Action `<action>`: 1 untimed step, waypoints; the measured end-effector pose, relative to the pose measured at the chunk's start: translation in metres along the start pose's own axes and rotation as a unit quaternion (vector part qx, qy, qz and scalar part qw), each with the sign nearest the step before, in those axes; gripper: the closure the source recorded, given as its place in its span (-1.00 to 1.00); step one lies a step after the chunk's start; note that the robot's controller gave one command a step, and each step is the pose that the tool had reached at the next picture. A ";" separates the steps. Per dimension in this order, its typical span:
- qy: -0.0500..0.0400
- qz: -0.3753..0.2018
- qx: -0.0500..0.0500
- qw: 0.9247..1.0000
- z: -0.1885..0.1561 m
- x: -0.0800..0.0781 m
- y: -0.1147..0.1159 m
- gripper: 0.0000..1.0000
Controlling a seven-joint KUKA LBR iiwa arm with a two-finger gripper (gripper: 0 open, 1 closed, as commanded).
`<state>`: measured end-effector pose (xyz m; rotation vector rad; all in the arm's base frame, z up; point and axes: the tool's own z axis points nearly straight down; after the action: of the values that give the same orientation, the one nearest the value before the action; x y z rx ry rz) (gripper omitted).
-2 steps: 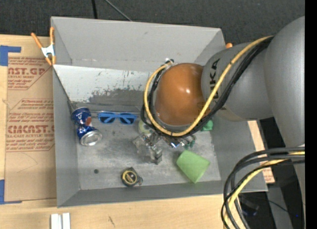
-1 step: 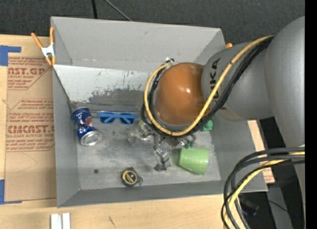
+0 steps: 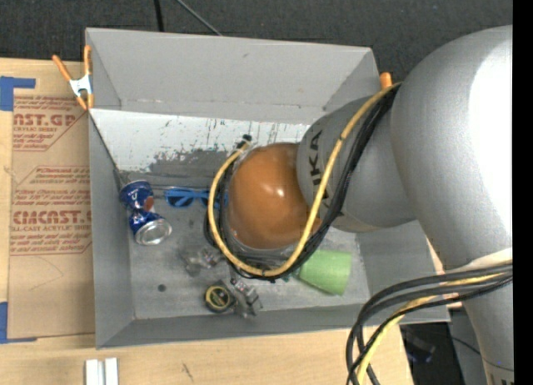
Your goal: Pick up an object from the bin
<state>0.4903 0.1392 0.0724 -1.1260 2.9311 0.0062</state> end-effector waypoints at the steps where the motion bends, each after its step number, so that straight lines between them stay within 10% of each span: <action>1: 0.001 0.003 0.001 1.000 -0.002 0.001 -0.003 1.00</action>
Offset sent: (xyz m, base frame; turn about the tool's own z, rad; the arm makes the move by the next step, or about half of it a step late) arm 0.0000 0.0000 0.0000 0.0000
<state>0.4915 0.1369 0.0741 -1.1188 2.9350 0.0027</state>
